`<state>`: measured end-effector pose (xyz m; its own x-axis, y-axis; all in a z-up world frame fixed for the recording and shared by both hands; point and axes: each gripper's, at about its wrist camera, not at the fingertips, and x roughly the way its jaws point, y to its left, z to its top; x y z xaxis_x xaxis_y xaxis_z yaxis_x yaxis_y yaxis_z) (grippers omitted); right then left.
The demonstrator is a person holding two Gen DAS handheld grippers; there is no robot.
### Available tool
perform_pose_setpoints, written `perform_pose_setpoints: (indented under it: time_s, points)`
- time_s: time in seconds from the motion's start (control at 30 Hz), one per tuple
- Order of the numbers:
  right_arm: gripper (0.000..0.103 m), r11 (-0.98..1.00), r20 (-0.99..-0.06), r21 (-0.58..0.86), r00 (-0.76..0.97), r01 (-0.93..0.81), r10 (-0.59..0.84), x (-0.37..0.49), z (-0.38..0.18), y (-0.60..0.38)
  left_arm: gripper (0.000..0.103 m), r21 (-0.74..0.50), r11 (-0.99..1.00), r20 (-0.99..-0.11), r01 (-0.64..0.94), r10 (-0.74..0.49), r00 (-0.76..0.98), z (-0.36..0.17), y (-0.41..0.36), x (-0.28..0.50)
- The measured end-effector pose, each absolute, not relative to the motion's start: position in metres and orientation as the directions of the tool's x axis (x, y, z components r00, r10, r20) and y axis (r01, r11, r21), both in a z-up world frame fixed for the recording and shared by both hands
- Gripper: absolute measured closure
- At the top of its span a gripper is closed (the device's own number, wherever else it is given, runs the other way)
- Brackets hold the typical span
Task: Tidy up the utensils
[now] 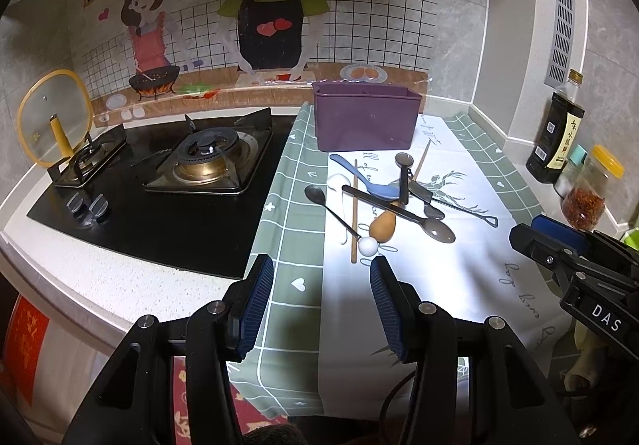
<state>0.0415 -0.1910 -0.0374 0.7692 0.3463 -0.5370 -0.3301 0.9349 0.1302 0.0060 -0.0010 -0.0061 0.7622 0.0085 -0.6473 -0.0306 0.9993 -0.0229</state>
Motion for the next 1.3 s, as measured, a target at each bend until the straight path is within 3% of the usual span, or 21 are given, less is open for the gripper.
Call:
perform_pose_setpoints:
  time_s: [1.3]
  points:
    - [0.066, 0.934, -0.54, 0.136, 0.766, -0.33, 0.35, 0.0412, -0.0401, -0.1933, 0.052, -0.023, 0.999, -0.654, -0.03, 0.008, 0.757, -0.0084, -0.0011, 0.0053]
